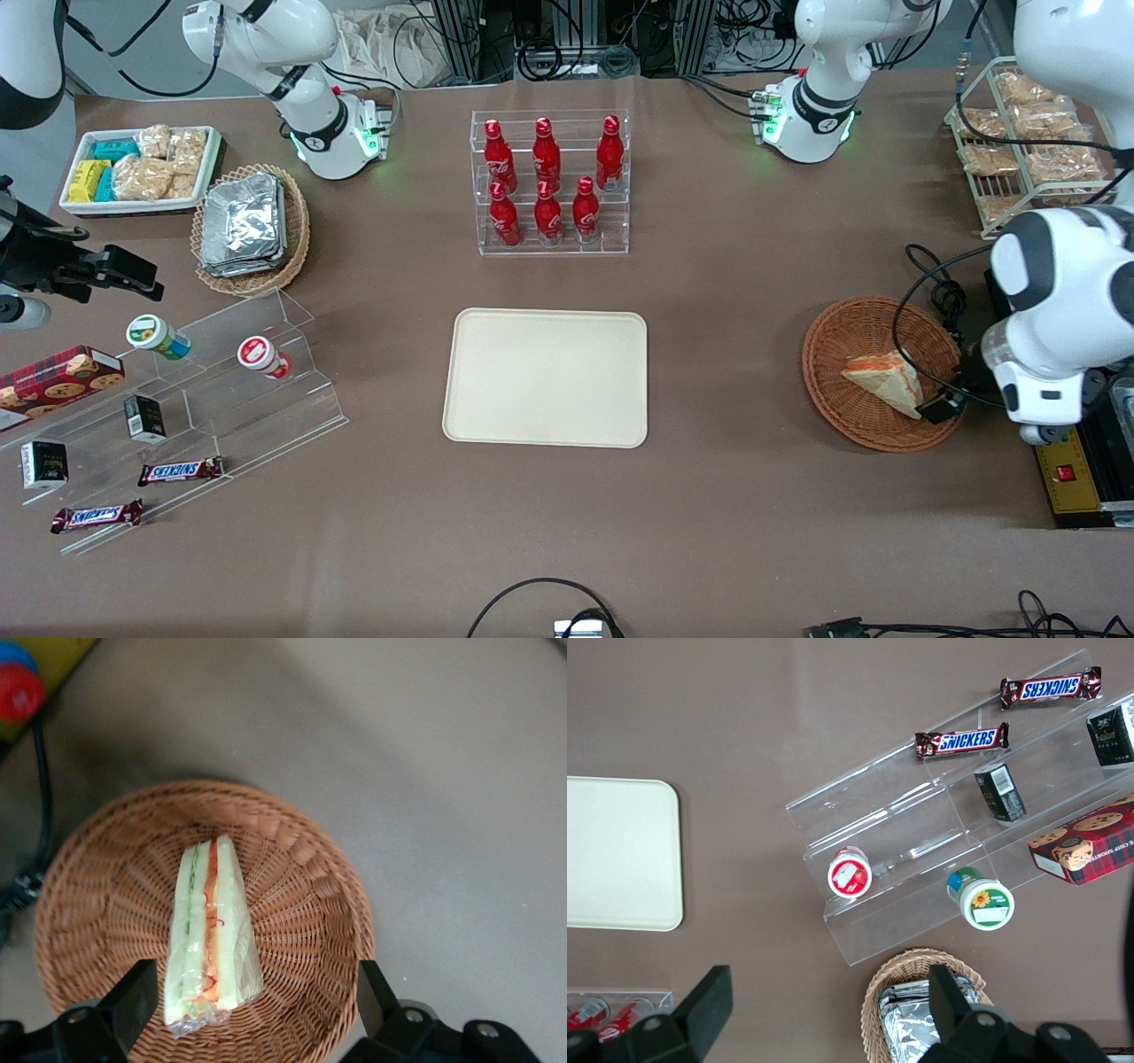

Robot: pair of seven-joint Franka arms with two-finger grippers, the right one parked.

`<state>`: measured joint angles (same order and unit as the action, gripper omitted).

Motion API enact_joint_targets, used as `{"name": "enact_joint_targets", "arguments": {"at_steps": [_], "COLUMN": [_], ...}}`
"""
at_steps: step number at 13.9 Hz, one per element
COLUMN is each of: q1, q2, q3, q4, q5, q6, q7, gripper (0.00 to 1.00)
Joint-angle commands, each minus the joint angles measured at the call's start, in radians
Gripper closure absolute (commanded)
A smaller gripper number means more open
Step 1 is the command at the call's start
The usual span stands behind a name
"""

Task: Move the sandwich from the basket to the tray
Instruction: 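Close the left gripper on the sandwich's wrapped edge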

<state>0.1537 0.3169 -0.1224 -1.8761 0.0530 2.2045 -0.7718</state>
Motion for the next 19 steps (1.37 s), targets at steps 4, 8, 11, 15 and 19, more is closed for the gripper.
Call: {"name": "enact_joint_targets", "arguments": {"at_steps": [4,8,11,15,19], "q1": [0.024,0.03,0.03,0.029,0.018], "q2": [-0.032,-0.021,-0.012,-0.004,-0.018], "q3": [0.003,0.003,0.003,0.003,-0.006], "q4": [-0.176,-0.248,-0.293,-0.287,-0.181], "q5": [0.004,0.004,0.002,-0.01,0.001], "q6": [0.061,0.182,0.228,0.218,0.057], "q7": [-0.072,-0.073,-0.075,-0.093,-0.161], "gripper": [0.01,0.02,0.02,0.6,1.0]}}
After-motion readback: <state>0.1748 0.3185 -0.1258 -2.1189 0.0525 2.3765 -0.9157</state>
